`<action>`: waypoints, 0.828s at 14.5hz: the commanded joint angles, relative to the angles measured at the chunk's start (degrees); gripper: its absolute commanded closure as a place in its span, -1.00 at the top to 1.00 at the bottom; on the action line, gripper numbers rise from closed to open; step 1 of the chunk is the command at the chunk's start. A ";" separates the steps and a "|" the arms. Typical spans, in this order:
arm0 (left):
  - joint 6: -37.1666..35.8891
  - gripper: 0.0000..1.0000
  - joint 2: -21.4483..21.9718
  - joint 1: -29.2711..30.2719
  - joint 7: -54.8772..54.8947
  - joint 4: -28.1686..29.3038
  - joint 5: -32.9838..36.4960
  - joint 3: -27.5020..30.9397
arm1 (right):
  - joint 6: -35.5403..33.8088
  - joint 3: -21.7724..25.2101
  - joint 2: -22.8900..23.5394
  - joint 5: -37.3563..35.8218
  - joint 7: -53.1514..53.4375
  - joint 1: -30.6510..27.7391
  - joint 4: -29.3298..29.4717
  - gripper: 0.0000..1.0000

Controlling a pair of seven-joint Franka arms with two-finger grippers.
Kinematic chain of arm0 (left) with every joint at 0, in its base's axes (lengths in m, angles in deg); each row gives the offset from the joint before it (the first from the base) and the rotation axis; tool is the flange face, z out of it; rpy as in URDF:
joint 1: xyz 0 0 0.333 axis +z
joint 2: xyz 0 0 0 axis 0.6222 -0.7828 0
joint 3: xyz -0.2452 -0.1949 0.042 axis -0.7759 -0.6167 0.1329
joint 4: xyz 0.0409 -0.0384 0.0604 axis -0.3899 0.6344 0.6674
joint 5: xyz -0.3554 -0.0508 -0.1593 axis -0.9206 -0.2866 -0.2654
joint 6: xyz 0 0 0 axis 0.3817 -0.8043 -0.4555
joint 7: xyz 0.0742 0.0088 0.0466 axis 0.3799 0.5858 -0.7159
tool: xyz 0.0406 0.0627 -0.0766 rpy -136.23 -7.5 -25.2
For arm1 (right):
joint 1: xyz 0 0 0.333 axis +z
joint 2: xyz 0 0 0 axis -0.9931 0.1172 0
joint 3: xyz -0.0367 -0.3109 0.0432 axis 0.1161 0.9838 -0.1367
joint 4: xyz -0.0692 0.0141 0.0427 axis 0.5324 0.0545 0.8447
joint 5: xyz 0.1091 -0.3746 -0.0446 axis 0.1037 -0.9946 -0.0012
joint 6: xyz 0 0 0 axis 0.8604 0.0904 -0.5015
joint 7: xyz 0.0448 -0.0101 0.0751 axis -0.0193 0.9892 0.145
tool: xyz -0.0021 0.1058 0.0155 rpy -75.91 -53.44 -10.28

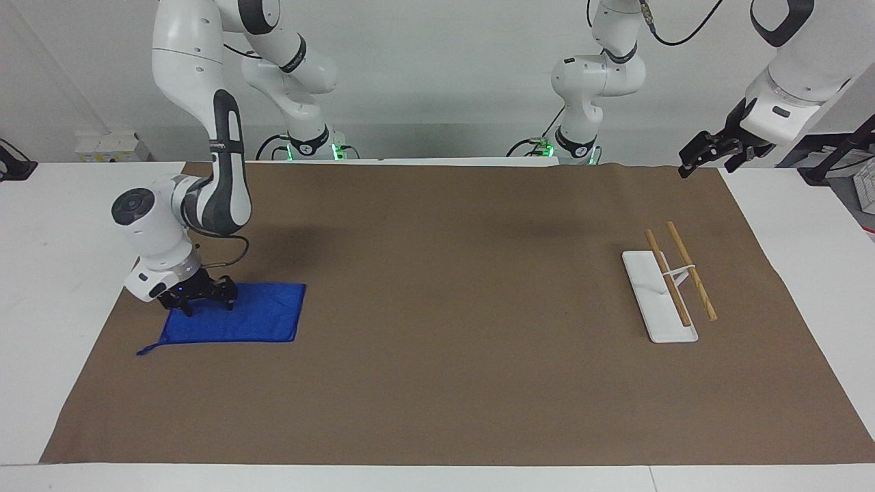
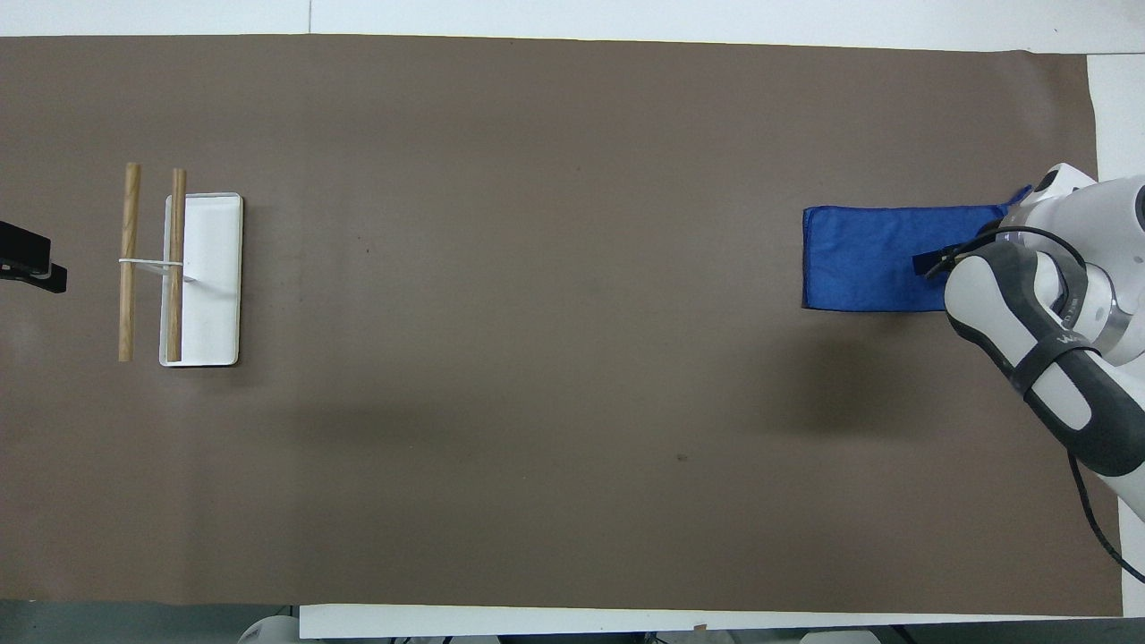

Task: Right arm passes towel to left arm to hang
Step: 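Reach the right gripper to the blue towel's edge and grasp it, then lift the blue towel with the right gripper toward the white rack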

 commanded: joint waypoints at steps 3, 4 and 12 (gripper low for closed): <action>-0.51 1.00 0.67 0.09 0.09 0.34 -0.44 0.25 | 0.76 -0.59 -0.29 1.20 -4.65 -0.83 -1.08 -0.68; -0.51 1.00 0.67 0.01 0.09 0.34 -0.44 0.25 | 0.50 -0.68 -0.29 1.20 -4.83 -0.91 -0.99 -0.99; -0.60 1.00 0.67 0.01 0.09 0.34 -0.44 0.25 | -15.30 -2.08 -1.00 3.75 -3.52 -1.18 7.26 -1.00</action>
